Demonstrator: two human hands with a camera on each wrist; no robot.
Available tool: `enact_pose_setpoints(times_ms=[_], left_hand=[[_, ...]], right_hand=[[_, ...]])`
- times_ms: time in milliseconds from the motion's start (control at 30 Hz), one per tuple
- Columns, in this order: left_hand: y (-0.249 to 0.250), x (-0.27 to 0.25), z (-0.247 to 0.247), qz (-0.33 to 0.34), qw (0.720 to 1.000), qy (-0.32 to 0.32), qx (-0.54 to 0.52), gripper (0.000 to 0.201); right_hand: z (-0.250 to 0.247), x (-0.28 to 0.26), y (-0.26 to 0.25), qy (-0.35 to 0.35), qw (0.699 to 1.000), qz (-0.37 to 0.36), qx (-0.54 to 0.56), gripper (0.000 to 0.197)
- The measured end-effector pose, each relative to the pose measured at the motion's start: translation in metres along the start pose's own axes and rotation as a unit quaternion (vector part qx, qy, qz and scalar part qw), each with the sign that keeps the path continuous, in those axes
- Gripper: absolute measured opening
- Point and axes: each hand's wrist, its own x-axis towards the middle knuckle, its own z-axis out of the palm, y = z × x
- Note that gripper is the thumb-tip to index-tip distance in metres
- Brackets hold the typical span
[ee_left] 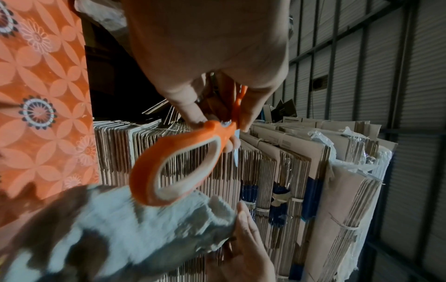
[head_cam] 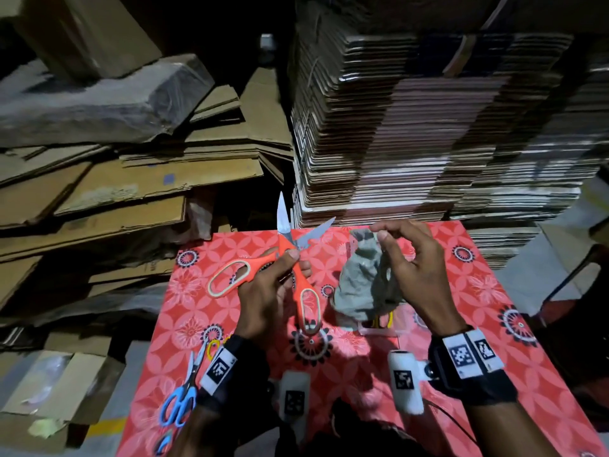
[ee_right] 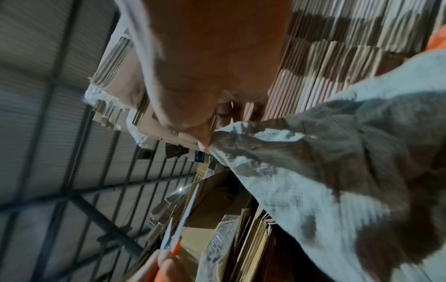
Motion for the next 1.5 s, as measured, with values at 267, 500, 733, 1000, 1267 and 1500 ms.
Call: enact_pose_setpoints(times_ms=[267, 500, 733, 1000, 1267, 1500], left_hand=[[0.001, 0.006, -0.001, -0.027, 0.999, 0.017, -0.037, 0.012], [-0.014, 0.007, -0.007, -0.045, 0.999, 0.022, -0.012, 0.017], [-0.015, 0.003, -0.011, -0.043, 0.999, 0.016, -0.017, 0.012], [-0.013, -0.002, -0.018, -0.035, 0.999, 0.016, -0.009, 0.013], [-0.010, 0.001, -0.023, -0.037, 0.999, 0.009, -0.012, 0.018], [-0.010, 0.002, -0.014, -0.042, 0.999, 0.022, -0.023, 0.010]], right_hand=[[0.004, 0.000, 0.035, -0.122, 0.986, 0.109, -0.025, 0.025], [0.032, -0.046, 0.084, -0.232, 0.941, 0.217, -0.117, 0.024], [0.083, -0.063, 0.110, -0.281, 0.910, 0.265, -0.152, 0.040], [0.120, -0.052, 0.103, -0.314, 0.874, 0.262, -0.261, 0.024], [0.092, -0.053, 0.091, -0.201, 0.947, 0.245, -0.058, 0.028], [0.054, -0.049, 0.060, -0.184, 0.960, 0.207, 0.049, 0.034]])
